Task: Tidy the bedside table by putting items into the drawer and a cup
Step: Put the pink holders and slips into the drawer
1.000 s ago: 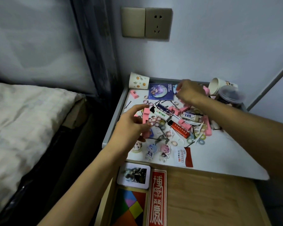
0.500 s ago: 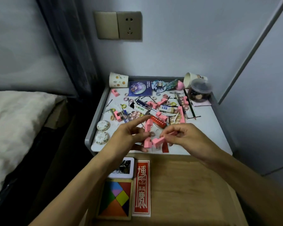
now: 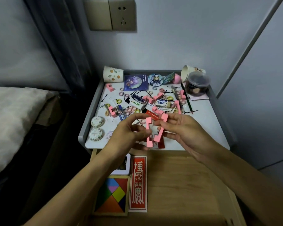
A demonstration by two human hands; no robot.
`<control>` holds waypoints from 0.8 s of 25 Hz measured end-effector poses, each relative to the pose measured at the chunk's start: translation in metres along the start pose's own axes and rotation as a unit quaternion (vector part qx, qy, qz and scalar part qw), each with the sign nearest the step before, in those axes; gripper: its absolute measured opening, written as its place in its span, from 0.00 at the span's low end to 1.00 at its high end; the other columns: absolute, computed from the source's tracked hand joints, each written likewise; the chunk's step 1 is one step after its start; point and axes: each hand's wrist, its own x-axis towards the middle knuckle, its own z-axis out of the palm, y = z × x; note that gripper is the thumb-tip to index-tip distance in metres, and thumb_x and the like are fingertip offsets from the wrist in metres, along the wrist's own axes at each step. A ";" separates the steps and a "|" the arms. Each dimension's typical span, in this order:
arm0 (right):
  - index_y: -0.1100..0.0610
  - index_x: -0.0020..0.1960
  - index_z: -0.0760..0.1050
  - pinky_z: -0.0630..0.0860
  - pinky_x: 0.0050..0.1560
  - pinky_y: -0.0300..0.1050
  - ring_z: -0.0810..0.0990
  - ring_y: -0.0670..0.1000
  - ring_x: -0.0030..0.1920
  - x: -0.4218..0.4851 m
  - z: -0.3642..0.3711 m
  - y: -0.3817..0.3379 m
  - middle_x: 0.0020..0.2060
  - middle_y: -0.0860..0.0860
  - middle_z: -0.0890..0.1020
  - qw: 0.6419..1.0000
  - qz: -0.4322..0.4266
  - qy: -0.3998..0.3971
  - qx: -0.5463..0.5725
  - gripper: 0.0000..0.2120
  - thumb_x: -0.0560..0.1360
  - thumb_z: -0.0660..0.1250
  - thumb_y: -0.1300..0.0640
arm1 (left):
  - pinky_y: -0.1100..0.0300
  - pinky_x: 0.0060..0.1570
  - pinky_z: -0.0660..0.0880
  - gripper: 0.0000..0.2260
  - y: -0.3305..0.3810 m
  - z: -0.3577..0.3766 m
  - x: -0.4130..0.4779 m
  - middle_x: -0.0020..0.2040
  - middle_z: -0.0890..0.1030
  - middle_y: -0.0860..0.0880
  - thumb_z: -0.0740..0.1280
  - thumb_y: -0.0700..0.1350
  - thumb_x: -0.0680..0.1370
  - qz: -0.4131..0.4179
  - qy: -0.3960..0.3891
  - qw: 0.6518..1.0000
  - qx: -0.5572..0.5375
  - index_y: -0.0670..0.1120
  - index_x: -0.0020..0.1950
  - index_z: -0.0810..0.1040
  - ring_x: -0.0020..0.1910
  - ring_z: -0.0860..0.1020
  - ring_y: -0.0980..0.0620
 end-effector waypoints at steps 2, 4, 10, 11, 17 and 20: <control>0.59 0.62 0.77 0.80 0.53 0.47 0.84 0.49 0.52 0.000 -0.003 -0.002 0.51 0.52 0.85 0.996 -0.041 0.017 -0.078 0.13 0.78 0.65 0.63 | 0.54 0.40 0.82 0.14 0.000 -0.001 0.000 0.44 0.83 0.36 0.68 0.36 0.77 0.007 0.026 1.000 -0.008 0.48 0.61 0.76 0.43 0.84 0.45; 0.57 0.63 0.78 0.80 0.56 0.48 0.83 0.47 0.53 -0.003 0.000 -0.002 0.52 0.49 0.85 0.986 -0.074 0.011 -0.150 0.14 0.78 0.66 0.62 | 0.56 0.42 0.81 0.14 0.000 -0.001 0.000 0.44 0.84 0.38 0.69 0.37 0.76 0.022 0.047 0.999 -0.001 0.48 0.60 0.76 0.43 0.84 0.46; 0.52 0.59 0.78 0.80 0.52 0.40 0.82 0.40 0.49 -0.008 0.014 0.009 0.47 0.45 0.84 0.969 -0.133 0.060 -0.201 0.15 0.74 0.72 0.61 | 0.57 0.41 0.75 0.16 -0.006 0.004 0.000 0.40 0.82 0.43 0.70 0.38 0.75 -0.005 0.013 0.999 -0.031 0.49 0.61 0.79 0.43 0.82 0.50; 0.52 0.57 0.78 0.80 0.51 0.39 0.83 0.40 0.49 -0.008 0.014 0.010 0.47 0.45 0.84 0.970 -0.138 0.063 -0.192 0.14 0.73 0.72 0.61 | 0.57 0.40 0.75 0.15 -0.006 0.003 0.001 0.41 0.83 0.42 0.70 0.38 0.75 -0.014 0.010 0.999 -0.051 0.48 0.61 0.80 0.42 0.82 0.50; 0.50 0.54 0.79 0.80 0.48 0.38 0.83 0.42 0.48 -0.008 0.015 0.012 0.45 0.45 0.84 0.968 -0.156 0.052 -0.191 0.13 0.71 0.74 0.60 | 0.63 0.32 0.76 0.12 -0.004 0.001 0.001 0.44 0.84 0.40 0.70 0.42 0.75 -0.046 0.022 0.993 -0.104 0.41 0.57 0.80 0.40 0.82 0.49; 0.53 0.58 0.80 0.81 0.48 0.38 0.83 0.42 0.47 -0.010 0.015 0.012 0.45 0.46 0.84 0.962 -0.166 0.052 -0.211 0.15 0.71 0.74 0.59 | 0.63 0.33 0.76 0.13 -0.003 0.002 0.001 0.45 0.83 0.40 0.71 0.42 0.74 -0.041 0.028 0.992 -0.116 0.38 0.56 0.80 0.40 0.82 0.48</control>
